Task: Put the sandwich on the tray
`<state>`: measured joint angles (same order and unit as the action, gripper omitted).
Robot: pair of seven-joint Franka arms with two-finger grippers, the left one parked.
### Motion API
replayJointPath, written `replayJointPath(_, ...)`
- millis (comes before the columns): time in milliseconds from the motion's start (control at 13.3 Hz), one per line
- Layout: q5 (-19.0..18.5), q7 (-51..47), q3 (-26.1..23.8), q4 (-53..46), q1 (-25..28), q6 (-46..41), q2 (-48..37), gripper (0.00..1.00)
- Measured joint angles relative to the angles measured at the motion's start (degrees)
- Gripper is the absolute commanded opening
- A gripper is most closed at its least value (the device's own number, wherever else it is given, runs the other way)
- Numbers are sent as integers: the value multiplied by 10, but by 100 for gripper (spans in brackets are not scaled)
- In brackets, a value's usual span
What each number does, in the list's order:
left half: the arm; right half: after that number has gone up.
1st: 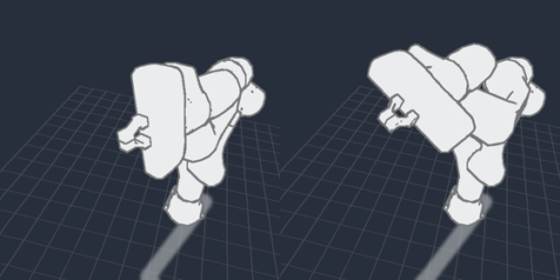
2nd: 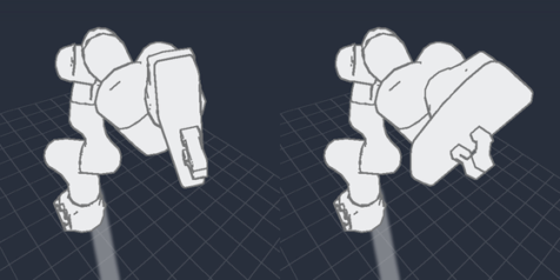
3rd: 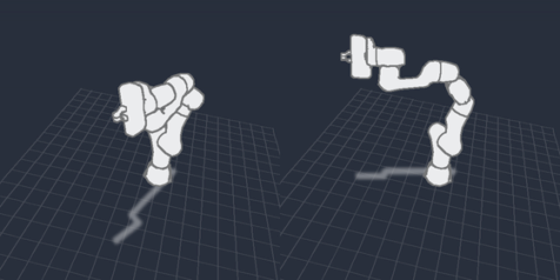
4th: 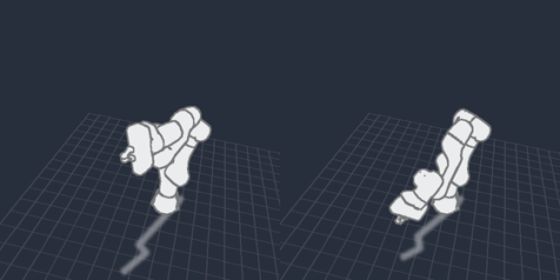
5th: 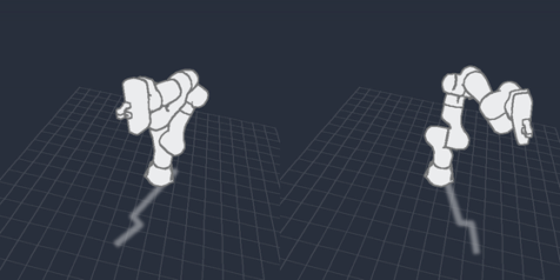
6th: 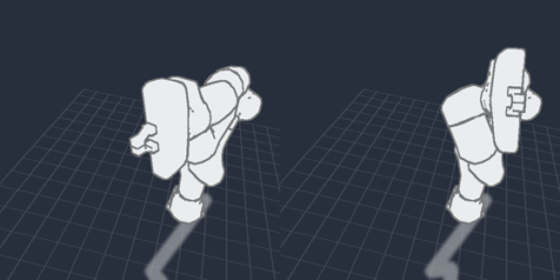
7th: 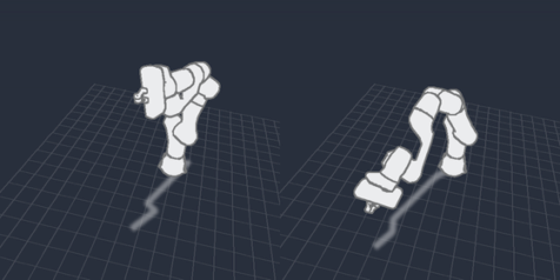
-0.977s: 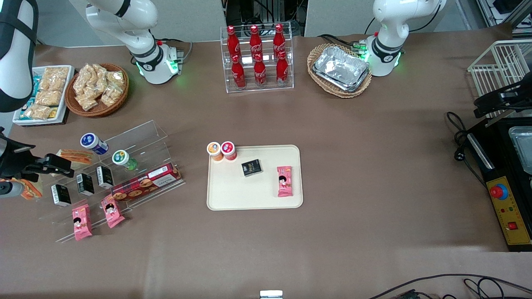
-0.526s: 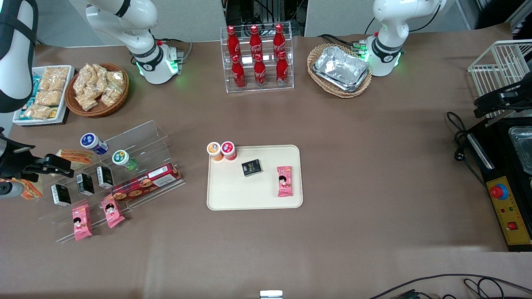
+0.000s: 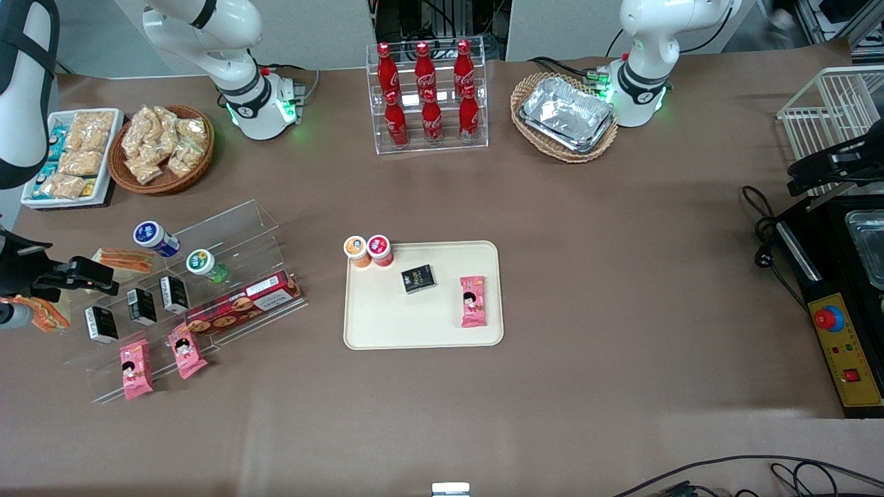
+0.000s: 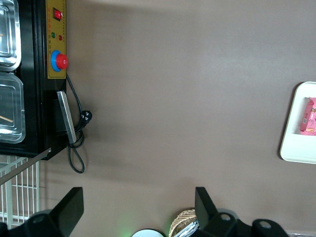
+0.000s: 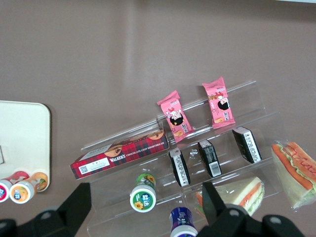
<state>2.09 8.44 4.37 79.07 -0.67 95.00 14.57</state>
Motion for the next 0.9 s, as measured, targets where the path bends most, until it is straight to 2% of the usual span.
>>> replayJointPath(526, -14, 0, 0, 8, -1, -15, 0, 100)
replayJointPath(902, -17, 36, 2, 10, -39, -17, -1, 100)
